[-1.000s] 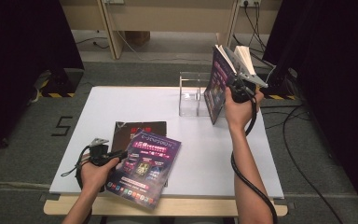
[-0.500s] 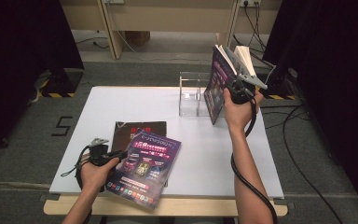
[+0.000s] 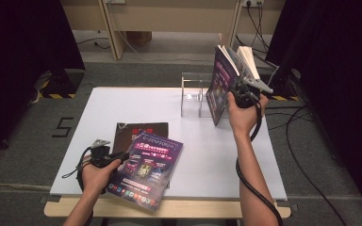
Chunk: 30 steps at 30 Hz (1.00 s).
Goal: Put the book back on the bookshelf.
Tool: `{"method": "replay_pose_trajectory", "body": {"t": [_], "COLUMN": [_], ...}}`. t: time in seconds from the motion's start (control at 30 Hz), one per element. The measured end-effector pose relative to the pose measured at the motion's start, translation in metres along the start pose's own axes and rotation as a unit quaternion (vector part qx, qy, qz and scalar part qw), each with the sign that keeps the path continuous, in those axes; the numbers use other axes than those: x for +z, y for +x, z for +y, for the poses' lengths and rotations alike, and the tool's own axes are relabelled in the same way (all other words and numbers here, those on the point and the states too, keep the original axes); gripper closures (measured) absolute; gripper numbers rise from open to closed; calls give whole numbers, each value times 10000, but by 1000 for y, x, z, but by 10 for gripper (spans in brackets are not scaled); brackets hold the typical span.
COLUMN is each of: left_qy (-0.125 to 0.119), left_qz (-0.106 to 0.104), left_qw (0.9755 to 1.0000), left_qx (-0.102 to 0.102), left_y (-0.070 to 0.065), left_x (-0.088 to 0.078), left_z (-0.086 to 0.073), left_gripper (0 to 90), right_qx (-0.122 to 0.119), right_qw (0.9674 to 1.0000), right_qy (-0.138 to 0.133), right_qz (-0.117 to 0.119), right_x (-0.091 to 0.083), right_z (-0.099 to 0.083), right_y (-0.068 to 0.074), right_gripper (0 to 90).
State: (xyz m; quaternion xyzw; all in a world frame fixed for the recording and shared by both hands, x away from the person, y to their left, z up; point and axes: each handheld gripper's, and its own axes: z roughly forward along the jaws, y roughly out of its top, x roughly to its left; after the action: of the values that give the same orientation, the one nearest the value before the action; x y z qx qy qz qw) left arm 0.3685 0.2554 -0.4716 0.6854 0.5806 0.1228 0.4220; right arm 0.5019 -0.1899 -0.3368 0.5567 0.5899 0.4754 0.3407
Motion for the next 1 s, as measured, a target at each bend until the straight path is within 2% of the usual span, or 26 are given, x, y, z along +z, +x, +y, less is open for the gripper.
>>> {"method": "replay_pose_trajectory", "body": {"t": [1.0], "left_qy": [19], "left_qz": [21], "left_qw": [10000], "left_qx": [52], "left_y": [-1], "left_x": [-2], "left_z": [0], "left_gripper": [633], "right_qx": [75], "right_qw": [9995], "right_qy": [214], "right_qz": [215], "right_x": [-22], "right_z": [-12], "right_y": [-3], "right_gripper": [640]}}
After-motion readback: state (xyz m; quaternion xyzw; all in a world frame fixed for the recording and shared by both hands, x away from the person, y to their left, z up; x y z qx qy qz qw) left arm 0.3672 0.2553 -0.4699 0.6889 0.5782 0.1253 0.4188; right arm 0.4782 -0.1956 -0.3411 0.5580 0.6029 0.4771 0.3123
